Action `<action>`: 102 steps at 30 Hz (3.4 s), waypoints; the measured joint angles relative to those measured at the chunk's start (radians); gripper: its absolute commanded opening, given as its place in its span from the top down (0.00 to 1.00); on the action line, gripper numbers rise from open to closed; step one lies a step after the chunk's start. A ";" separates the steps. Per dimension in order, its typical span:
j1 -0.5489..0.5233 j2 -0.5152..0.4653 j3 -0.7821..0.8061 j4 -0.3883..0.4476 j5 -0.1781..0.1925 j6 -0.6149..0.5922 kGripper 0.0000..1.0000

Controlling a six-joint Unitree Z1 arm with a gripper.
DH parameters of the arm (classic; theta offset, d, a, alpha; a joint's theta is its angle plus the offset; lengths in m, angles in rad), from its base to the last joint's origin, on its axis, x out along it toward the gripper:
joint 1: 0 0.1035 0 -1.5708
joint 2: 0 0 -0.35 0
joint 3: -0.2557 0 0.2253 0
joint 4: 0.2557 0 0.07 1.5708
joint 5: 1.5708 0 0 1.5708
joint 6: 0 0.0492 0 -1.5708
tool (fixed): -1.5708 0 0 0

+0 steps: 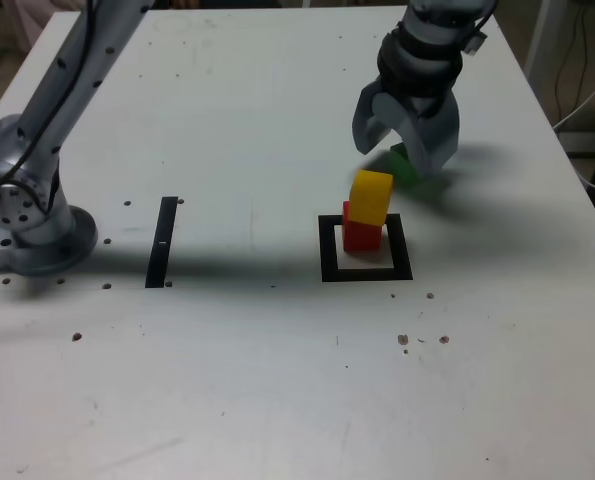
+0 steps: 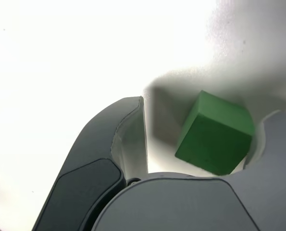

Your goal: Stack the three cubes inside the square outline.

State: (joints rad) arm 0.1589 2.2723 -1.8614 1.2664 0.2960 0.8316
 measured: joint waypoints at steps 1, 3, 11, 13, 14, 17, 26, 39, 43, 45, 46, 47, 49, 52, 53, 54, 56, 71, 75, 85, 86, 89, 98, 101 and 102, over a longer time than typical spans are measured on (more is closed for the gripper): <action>0.000 0.002 -0.006 -0.004 0.003 -0.007 0.51; -0.002 0.003 -0.019 -0.009 0.009 -0.013 0.55; -0.003 0.028 -0.045 -0.017 -0.003 -0.026 0.70; -0.003 0.035 -0.045 -0.019 -0.009 -0.031 0.73; -0.003 0.035 -0.045 -0.019 -0.011 -0.033 0.75; -0.003 0.035 -0.045 -0.018 -0.015 -0.038 0.77; -0.003 0.032 -0.050 0.003 -0.034 -0.041 0.96; -0.007 -0.021 -0.243 0.213 -0.069 -0.115 0.97; -0.018 -0.078 -0.280 0.279 -0.072 -0.154 0.97; -0.019 -0.087 -0.297 0.309 -0.074 -0.171 0.97; -0.019 -0.089 -0.299 0.321 -0.077 -0.181 0.97; -0.019 -0.091 -0.299 0.329 -0.083 -0.194 0.97; -0.019 -0.102 -0.293 0.333 -0.096 -0.220 0.97; -0.025 -0.132 -0.275 0.340 -0.103 -0.260 0.97; -0.030 -0.143 -0.271 0.340 -0.103 -0.272 0.97; -0.036 -0.152 -0.267 0.340 -0.103 -0.286 0.97; -0.045 -0.161 -0.263 0.341 -0.103 -0.299 0.97; -0.085 -0.264 -0.072 0.354 -0.140 -0.642 0.97; -0.111 -0.297 -0.052 0.354 -0.143 -0.734 0.97; -0.156 -0.272 0.009 0.348 -0.193 -0.848 0.95; -0.157 -0.266 0.003 0.347 -0.193 -0.847 0.95; -0.161 -0.256 -0.023 0.347 -0.192 -0.842 0.95; -0.170 -0.234 -0.024 0.318 -0.221 -0.840 0.95; -0.169 -0.233 -0.007 0.302 -0.241 -0.846 0.95; -0.168 -0.232 -0.001 0.295 -0.246 -0.847 0.95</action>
State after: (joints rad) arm -0.0091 2.0402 -1.8625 1.5616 0.0496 -0.0152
